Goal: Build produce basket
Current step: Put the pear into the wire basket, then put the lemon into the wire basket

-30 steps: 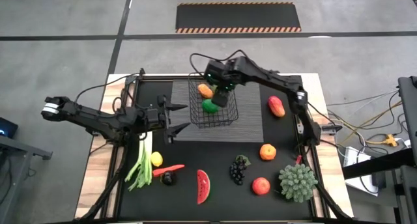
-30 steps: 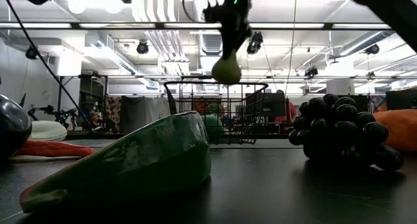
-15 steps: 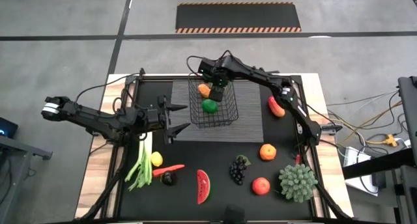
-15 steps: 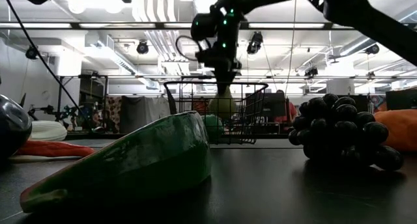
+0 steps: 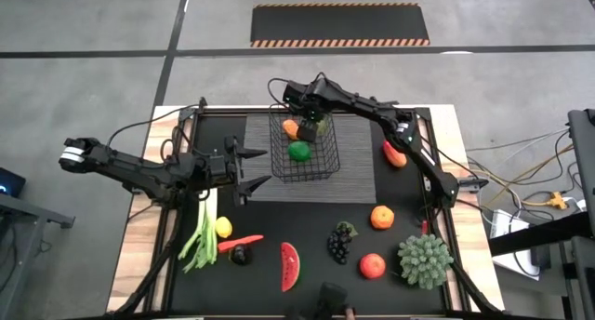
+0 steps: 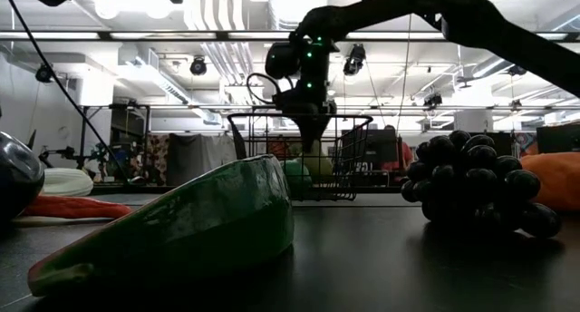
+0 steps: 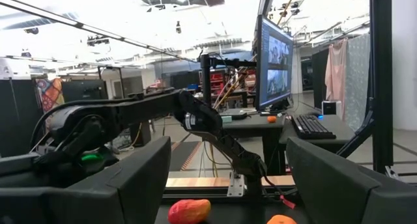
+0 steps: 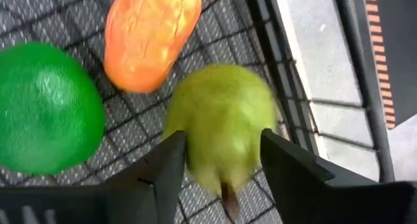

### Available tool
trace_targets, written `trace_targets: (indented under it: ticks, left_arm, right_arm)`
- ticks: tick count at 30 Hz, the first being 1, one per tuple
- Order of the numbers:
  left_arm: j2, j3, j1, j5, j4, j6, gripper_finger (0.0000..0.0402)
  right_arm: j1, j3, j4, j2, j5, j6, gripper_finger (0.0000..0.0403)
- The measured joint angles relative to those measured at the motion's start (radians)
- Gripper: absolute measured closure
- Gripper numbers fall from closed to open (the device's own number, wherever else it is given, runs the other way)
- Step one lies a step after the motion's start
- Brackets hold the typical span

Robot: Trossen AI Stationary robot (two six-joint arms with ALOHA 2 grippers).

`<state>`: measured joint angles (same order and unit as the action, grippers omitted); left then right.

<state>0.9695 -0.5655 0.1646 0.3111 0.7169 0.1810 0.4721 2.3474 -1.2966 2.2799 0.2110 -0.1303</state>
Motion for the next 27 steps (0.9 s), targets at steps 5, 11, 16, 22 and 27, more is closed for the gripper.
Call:
trace_targets:
  ticks: [5,11,16,22,27]
  left_arm:
    - [0.0,0.0,0.0,0.0,0.0,0.0,0.0116]
    - [0.0,0.0,-0.001,0.0,0.0,0.0,0.0116]
    - [0.0,0.0,-0.001,0.0,0.0,0.0,0.0116]
    - [0.0,0.0,-0.001,0.0,0.0,-0.001,0.0116]
    - [0.005,0.0,-0.001,0.0,-0.001,-0.002,0.0116]
  right_arm:
    - [0.0,0.0,0.0,0.001,0.0,0.0,0.0174]
    - [-0.003,0.0,-0.021,-0.032,0.0,0.017,0.0159]
    - [-0.021,0.0,-0.079,-0.098,-0.001,0.064,0.0161]
    - [-0.073,0.0,-0.164,-0.221,-0.006,0.134,0.0159]
    - [-0.171,-0.061,-0.135,-0.365,-0.008,0.182,0.0163]
